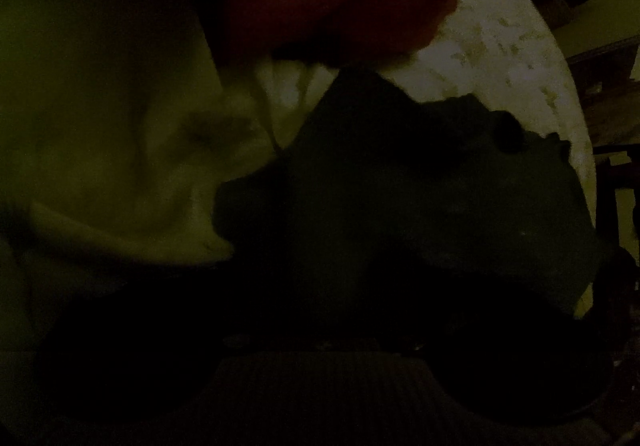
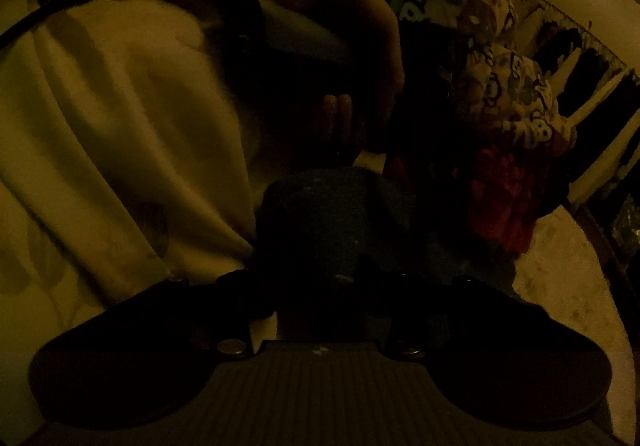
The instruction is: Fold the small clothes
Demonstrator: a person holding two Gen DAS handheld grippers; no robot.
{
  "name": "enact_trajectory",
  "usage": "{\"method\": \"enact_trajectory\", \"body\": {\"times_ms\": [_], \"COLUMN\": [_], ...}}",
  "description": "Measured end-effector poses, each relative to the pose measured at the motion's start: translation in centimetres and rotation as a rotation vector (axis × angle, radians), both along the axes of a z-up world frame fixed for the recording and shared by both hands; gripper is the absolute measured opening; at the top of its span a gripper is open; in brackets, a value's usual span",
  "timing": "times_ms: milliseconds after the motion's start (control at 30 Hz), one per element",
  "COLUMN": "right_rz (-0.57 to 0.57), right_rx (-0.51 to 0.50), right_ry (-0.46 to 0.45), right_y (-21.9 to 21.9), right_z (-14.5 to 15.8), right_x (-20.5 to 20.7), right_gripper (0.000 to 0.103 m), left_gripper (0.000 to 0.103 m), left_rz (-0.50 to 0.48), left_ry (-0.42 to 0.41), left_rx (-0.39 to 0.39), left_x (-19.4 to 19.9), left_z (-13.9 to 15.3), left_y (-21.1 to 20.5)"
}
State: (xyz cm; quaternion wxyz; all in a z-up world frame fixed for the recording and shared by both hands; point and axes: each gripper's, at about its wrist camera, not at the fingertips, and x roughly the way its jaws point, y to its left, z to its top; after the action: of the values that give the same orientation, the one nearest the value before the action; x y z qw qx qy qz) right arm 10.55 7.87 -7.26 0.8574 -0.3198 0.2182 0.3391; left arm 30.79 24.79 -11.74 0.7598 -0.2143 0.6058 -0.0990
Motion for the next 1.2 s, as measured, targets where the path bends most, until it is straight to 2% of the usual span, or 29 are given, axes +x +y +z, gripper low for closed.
{"method": "enact_trajectory", "body": {"times_ms": [100, 167, 233, 300, 400, 600, 667, 767, 900, 967, 1067, 1200], "right_rz": [-0.004, -0.012, -0.025, -0.039, -0.062, -0.160, -0.187, -0.230, -0.332, -0.399, -0.495, -0.589], "right_rx": [0.004, 0.015, 0.038, 0.094, 0.185, 0.484, 0.546, 0.579, 0.648, 0.694, 0.816, 0.892], "right_ry": [-0.001, -0.009, -0.015, -0.001, 0.049, 0.240, 0.250, 0.207, 0.180, 0.168, 0.218, 0.234], "right_y": [0.1, 0.0, -0.3, -1.0, -2.4, -7.8, -10.1, -13.6, -20.0, -23.8, -29.2, -33.5], "right_z": [0.0, 0.1, 0.4, 1.0, 2.1, 4.8, 5.9, 7.4, 8.6, 8.9, 8.4, 7.0], "right_x": [0.0, 0.0, 0.1, 0.2, 0.8, 4.0, 4.6, 4.9, 6.0, 6.4, 7.2, 7.9], "right_gripper": [0.060, 0.049, 0.034, 0.027, 0.025, 0.021, 0.020, 0.019, 0.018, 0.018, 0.018, 0.018], "left_gripper": [0.040, 0.033, 0.028, 0.025, 0.022, 0.019, 0.019, 0.019, 0.019, 0.019, 0.019, 0.019], "left_rz": [0.001, 0.006, 0.015, 0.033, 0.037, 0.027, -0.003, -0.040, -0.133, -0.177, -0.204, -0.250], "left_ry": [-0.017, -0.028, -0.043, -0.054, -0.079, -0.142, -0.166, -0.192, -0.239, -0.250, -0.234, -0.226], "left_rx": [0.003, -0.005, -0.012, -0.025, -0.021, 0.026, 0.056, 0.074, 0.103, 0.107, 0.112, 0.191], "left_x": [-0.3, -0.5, -0.8, -0.9, -1.0, -0.1, 0.7, 2.2, 4.3, 5.2, 6.5, 7.6], "left_z": [0.3, 0.5, 0.7, 1.1, 2.3, 6.4, 8.2, 10.7, 13.3, 13.9, 13.9, 12.8], "left_y": [-0.1, 0.1, 0.3, 0.5, 0.2, -3.2, -5.7, -9.9, -17.9, -22.2, -27.4, -33.6]}}
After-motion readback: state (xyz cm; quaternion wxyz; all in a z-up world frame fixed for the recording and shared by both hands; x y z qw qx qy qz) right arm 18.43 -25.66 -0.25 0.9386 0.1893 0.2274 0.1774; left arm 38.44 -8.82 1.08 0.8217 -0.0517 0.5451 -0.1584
